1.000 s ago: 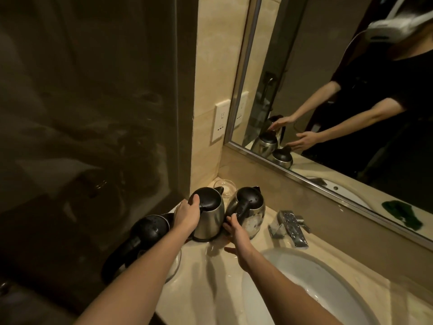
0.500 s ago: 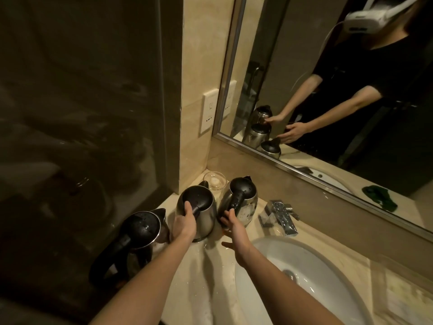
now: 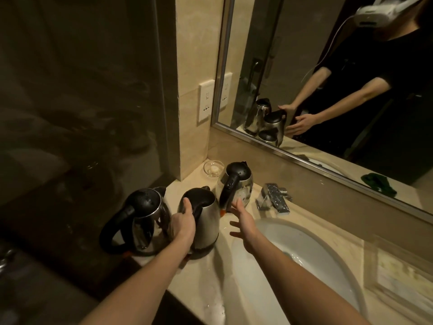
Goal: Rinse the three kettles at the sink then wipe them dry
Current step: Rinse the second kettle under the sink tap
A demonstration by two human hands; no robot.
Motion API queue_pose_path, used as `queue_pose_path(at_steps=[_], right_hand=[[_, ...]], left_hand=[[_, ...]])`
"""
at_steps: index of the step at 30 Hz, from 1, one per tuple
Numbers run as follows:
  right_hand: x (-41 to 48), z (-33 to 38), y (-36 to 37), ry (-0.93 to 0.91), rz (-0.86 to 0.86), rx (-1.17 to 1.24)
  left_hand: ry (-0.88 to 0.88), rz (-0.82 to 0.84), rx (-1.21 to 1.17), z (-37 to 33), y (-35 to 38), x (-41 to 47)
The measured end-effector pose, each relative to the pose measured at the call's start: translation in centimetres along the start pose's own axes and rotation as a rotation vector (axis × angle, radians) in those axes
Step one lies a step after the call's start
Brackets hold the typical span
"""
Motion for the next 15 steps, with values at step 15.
queue_pose_path(at_steps=[15], right_hand=[[-5.4,-2.4,-5.4,-0.015,-0.008,0.045]], left_hand=[[0.227,0.124,-0.036,1.8,-0.3,-9.3]])
Point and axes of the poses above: each hand's wrist, its own x-axis towards the middle knuckle, its own y-axis out of the palm, z = x × y, the point moved 6 cm from there along x, towards the middle knuckle, and after that the axes turned 6 degrees about -z, right-handed, at the moved point
